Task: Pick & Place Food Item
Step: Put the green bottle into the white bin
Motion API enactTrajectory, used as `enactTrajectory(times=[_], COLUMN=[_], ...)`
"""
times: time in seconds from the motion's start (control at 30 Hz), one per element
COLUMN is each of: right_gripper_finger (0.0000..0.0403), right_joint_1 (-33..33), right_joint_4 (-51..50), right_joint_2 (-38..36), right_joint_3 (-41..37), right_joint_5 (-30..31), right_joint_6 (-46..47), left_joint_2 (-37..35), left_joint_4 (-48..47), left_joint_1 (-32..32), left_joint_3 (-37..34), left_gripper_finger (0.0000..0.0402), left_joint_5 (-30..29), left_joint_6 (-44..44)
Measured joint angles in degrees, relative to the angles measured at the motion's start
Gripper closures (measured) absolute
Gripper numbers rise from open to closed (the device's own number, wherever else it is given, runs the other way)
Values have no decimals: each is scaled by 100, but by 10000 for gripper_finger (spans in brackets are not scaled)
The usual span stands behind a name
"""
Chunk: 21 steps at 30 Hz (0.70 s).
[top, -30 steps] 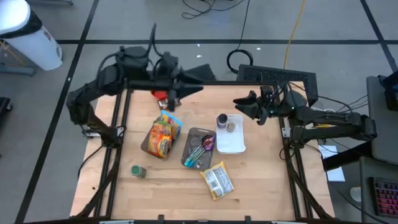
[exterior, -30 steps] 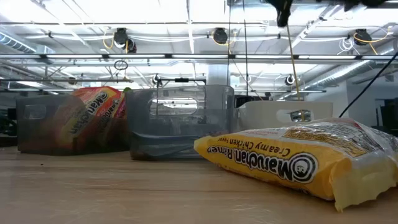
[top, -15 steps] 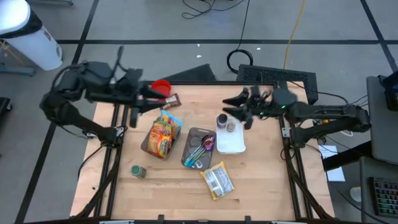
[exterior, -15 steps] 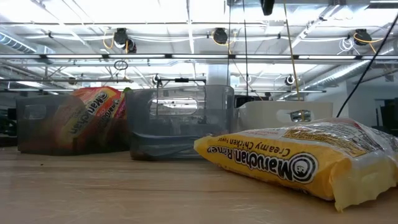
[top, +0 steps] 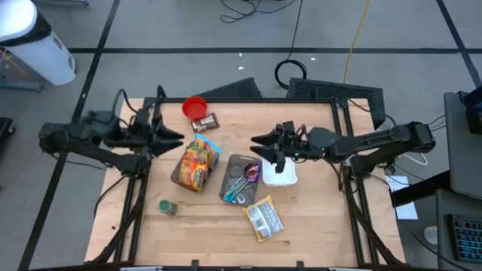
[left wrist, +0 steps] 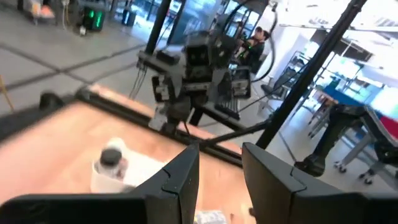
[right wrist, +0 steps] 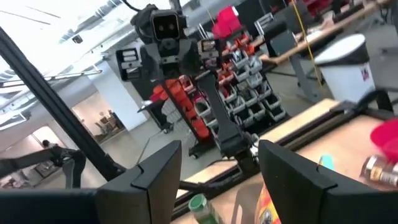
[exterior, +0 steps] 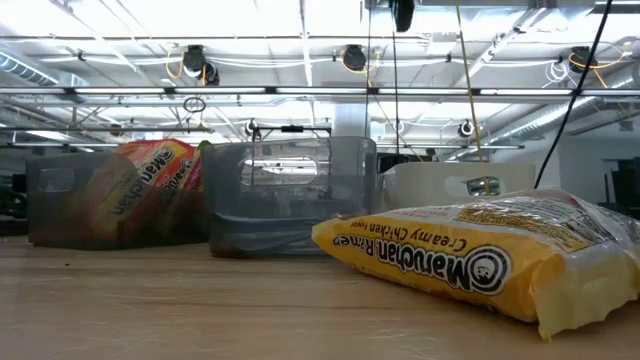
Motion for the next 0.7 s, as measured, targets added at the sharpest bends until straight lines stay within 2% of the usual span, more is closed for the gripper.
enactTrajectory(times=[0.13, 0.3, 0.47, 0.7], right_gripper_finger=[197, 197, 197, 197], right_joint_1=[-1, -1, -5, -29], right_joint_4=[3, -108, -409, -633], right_joint_2=[189, 408, 408, 412], right_joint_3=[0, -7, -7, -7], right_joint_5=[-161, -277, -310, -310], right_joint_6=[207, 251, 191, 127], left_joint_2=[-167, -142, -168, -118], left_joint_4=[216, -712, -1760, -2562], left_joint_1=[0, -283, -1153, -2631], left_joint_3=[-728, -1076, -1086, -1084], left_gripper_finger=[273, 273, 273, 273], left_joint_5=[106, 510, 203, -448], left_joint_6=[-565, -1342, -2339, -3840])
